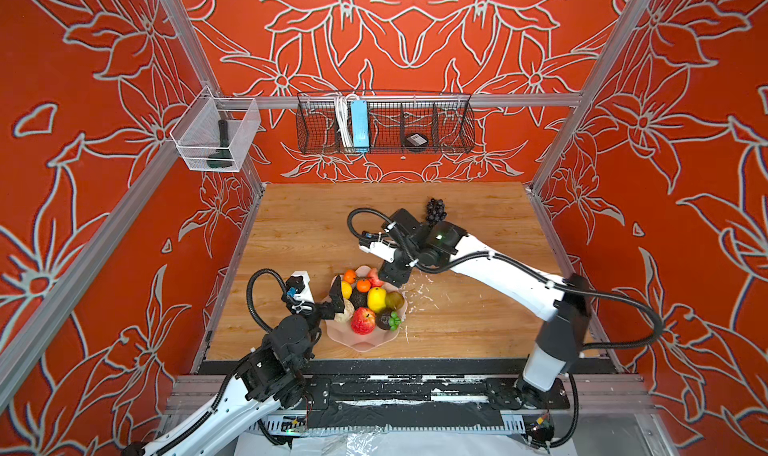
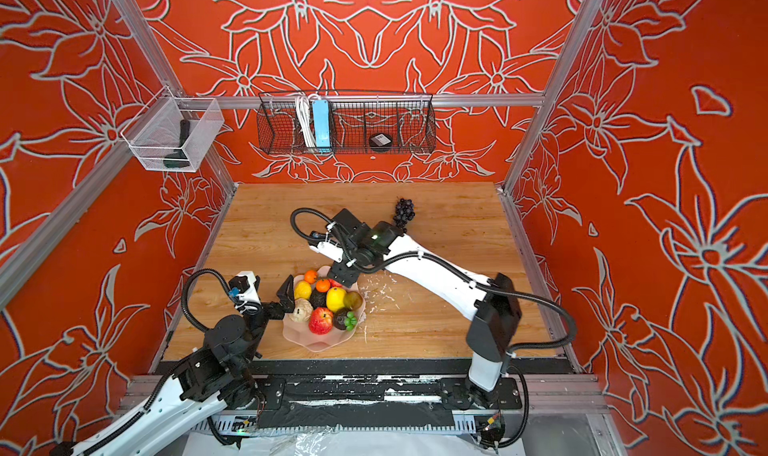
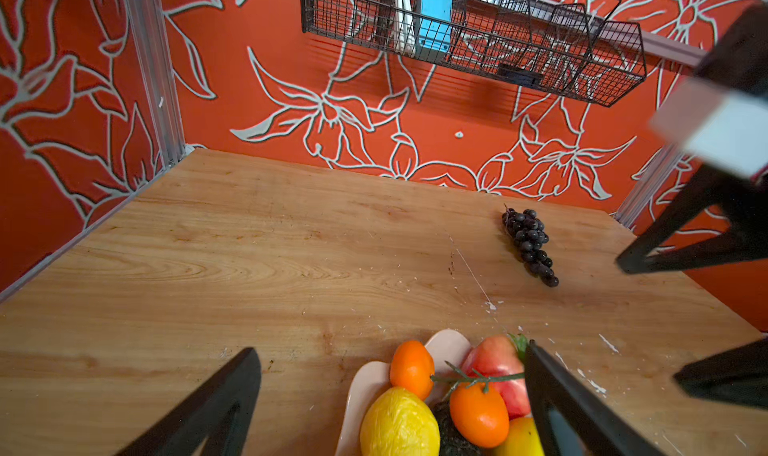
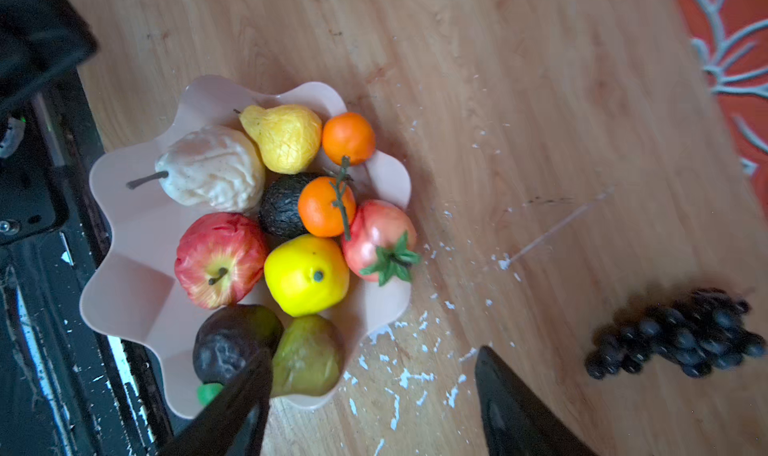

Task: Place and organize the fake fruits in the fruit bowl
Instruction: 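Open the right gripper and move it over the dark grape bunch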

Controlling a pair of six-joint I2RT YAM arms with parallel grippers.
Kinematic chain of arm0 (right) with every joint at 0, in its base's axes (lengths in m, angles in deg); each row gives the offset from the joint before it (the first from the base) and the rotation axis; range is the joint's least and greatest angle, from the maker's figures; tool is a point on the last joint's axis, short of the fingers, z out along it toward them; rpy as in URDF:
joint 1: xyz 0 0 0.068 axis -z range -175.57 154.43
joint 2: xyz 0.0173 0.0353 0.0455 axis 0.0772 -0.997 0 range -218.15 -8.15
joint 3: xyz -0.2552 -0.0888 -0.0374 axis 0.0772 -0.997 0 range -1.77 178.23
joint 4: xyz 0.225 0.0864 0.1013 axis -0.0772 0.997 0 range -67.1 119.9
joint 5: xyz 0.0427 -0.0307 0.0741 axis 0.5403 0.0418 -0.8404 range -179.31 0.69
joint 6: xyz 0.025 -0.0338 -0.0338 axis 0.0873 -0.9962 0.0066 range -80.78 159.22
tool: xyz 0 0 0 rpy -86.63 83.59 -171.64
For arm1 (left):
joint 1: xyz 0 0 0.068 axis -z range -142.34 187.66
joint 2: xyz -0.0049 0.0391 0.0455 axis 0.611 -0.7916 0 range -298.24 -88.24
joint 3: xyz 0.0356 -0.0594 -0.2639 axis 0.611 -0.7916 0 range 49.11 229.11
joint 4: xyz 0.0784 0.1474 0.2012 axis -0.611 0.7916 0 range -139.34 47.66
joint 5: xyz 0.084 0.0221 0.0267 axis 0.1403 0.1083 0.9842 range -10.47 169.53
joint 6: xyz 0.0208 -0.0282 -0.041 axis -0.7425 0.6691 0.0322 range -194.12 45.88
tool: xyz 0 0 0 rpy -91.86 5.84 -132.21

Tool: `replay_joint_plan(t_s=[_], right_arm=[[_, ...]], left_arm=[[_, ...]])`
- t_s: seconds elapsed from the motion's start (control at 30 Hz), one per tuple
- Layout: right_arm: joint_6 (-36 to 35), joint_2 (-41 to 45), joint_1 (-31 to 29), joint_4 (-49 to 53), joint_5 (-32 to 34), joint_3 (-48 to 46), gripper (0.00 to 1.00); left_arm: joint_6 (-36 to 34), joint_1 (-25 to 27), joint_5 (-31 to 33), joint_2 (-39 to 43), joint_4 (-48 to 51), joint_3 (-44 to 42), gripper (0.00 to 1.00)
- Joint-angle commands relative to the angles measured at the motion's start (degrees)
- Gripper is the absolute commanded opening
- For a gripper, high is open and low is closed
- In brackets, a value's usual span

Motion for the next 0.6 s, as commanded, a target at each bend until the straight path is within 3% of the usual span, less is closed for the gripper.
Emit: replay_joint_plan(t_s=[0.0, 0.07, 0.3, 0.43, 0.57], right_arm=[[6.0, 7.2, 2.9, -10.2, 10.0, -8.4, 0.77], [9.1, 12.5, 5.3, -16.0, 13.8, -14.8, 0.78], [23.1, 22.7, 14.6, -26.4, 16.4, -31.2, 0.79], [27.6, 21.2, 19.6, -28.2, 15.9, -33.4, 0.74], [28.8, 14.9, 23.6, -30.4, 14.7, -30.5, 0.79]], left_arm=[[1.0, -0.4, -2.1, -1.1, -1.4, 1.4, 0.98], [0.9, -0.4, -2.8, -1.9, -1.3, 1.7, 0.98], [1.5, -0.4, -5.4, -3.2, -0.6, 2.4, 0.98], [4.1, -0.4, -5.0, -4.1, 4.4, 4.6, 0.98], [6.1, -0.4, -6.1, -2.6, 9.7, 4.7, 0.98]])
